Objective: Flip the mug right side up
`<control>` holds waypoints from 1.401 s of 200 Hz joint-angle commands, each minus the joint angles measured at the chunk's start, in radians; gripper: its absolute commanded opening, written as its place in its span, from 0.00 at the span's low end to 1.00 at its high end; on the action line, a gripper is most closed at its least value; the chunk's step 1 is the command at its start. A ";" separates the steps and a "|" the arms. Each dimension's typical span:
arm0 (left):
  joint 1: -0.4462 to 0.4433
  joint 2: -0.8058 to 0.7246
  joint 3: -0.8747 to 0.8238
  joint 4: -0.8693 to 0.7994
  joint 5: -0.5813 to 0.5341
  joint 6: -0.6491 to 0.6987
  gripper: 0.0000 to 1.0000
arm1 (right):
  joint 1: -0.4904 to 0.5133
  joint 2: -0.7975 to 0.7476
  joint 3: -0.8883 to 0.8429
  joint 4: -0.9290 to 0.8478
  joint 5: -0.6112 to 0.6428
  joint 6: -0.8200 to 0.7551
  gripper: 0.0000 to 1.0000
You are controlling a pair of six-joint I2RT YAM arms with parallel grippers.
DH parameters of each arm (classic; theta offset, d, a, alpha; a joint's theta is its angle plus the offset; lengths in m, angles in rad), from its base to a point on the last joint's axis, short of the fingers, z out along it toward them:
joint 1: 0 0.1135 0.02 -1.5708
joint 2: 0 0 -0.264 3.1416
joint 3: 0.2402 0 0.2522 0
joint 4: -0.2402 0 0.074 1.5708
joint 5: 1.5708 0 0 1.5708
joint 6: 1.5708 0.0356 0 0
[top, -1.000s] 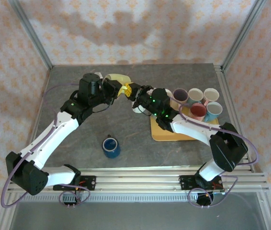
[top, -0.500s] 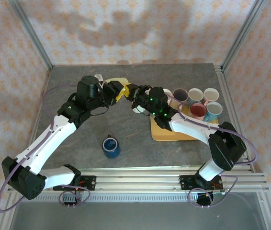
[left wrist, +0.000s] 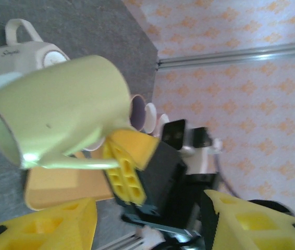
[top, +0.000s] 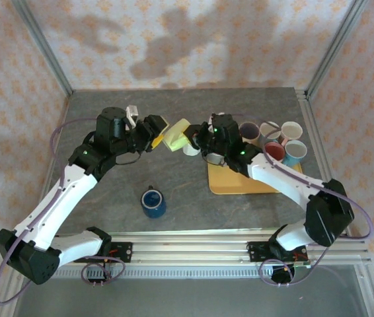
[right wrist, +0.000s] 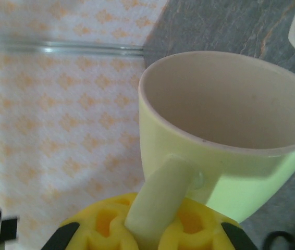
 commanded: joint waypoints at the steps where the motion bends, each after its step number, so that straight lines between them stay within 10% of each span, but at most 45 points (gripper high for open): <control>1: 0.034 -0.009 -0.003 -0.082 0.080 0.168 0.55 | -0.001 -0.097 0.079 -0.097 -0.071 -0.321 0.00; 106: 0.051 -0.002 0.005 -0.152 0.067 0.585 0.55 | -0.030 -0.469 -0.108 -0.411 0.126 -1.100 0.00; 280: 0.044 -0.005 -0.196 0.016 0.108 0.727 0.60 | -0.242 -0.581 -0.505 -0.190 0.238 -1.167 0.00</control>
